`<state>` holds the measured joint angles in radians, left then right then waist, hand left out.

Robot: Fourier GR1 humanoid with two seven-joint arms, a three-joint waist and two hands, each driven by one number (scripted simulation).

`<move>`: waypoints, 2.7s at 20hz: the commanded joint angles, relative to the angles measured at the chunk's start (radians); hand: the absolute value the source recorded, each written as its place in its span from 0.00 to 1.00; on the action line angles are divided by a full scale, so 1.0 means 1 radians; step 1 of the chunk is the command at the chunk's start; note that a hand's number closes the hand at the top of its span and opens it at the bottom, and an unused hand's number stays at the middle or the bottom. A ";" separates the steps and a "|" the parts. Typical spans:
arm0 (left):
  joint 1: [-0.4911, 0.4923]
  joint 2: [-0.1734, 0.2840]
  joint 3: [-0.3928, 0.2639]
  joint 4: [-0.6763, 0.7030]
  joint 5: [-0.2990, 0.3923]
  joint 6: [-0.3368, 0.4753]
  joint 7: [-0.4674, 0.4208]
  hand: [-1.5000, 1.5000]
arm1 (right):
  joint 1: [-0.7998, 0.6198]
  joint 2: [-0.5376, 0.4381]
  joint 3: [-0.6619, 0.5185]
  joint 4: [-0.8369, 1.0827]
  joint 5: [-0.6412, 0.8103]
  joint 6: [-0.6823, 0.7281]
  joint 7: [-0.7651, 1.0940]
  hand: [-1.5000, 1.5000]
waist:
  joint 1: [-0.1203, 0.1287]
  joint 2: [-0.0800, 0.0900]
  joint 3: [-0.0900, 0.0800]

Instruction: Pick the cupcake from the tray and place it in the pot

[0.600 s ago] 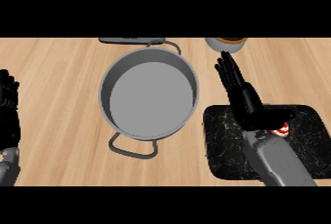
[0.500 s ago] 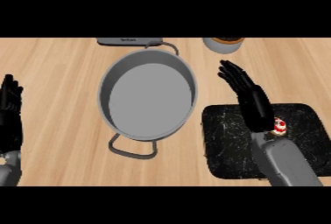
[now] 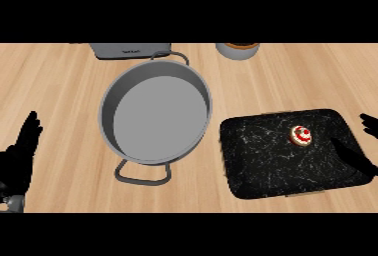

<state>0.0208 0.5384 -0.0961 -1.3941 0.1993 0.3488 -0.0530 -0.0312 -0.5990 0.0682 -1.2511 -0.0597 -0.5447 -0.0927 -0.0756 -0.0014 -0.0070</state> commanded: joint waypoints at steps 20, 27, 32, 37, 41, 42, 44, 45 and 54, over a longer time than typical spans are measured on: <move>-0.040 0.000 -0.043 -0.111 -0.042 -0.086 0.165 0.50 | 0.077 -0.437 0.110 -0.469 0.052 0.424 0.826 0.00 | 0.112 0.008 0.005; -0.015 -0.049 -0.078 -0.170 -0.078 -0.061 0.194 0.50 | -0.186 -0.358 0.195 -0.352 -0.059 0.660 1.037 0.00 | 0.117 0.006 0.007; 0.001 -0.038 -0.006 -0.123 -0.076 -0.109 0.157 0.50 | -0.308 -0.230 0.215 -0.234 -0.014 0.759 1.058 0.00 | 0.092 0.003 0.007; -0.009 -0.042 0.025 -0.115 -0.091 -0.140 0.162 0.50 | -0.401 -0.181 0.205 -0.141 0.036 0.842 1.124 0.00 | 0.088 0.003 0.007; 0.031 -0.077 0.010 -0.163 -0.122 -0.126 0.176 0.50 | -0.347 -0.102 0.257 -0.123 0.133 0.805 1.098 0.00 | 0.085 0.001 0.007; -0.043 -0.065 0.036 -0.122 -0.131 -0.141 0.209 0.50 | -0.434 -0.077 0.221 -0.028 0.146 0.840 1.085 0.00 | 0.085 0.003 0.007; -0.012 -0.096 0.040 -0.089 -0.141 -0.166 0.140 0.50 | -0.383 -0.076 0.197 -0.055 0.162 0.857 1.075 0.00 | 0.079 0.001 0.007; 0.048 -0.070 0.061 -0.171 -0.123 -0.167 0.173 0.50 | -0.450 -0.080 0.179 -0.033 0.126 0.912 1.113 0.00 | 0.086 0.001 0.007; 0.000 -0.139 0.088 -0.108 -0.179 -0.182 0.159 0.50 | -0.410 0.003 0.157 0.115 0.277 0.907 0.988 0.00 | 0.080 0.002 0.007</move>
<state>0.0363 0.4228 -0.0237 -1.5303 0.0437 0.1713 0.1170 -0.4404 -0.6149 0.2412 -1.1966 0.1641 0.3271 0.9175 0.0064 0.0003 0.0000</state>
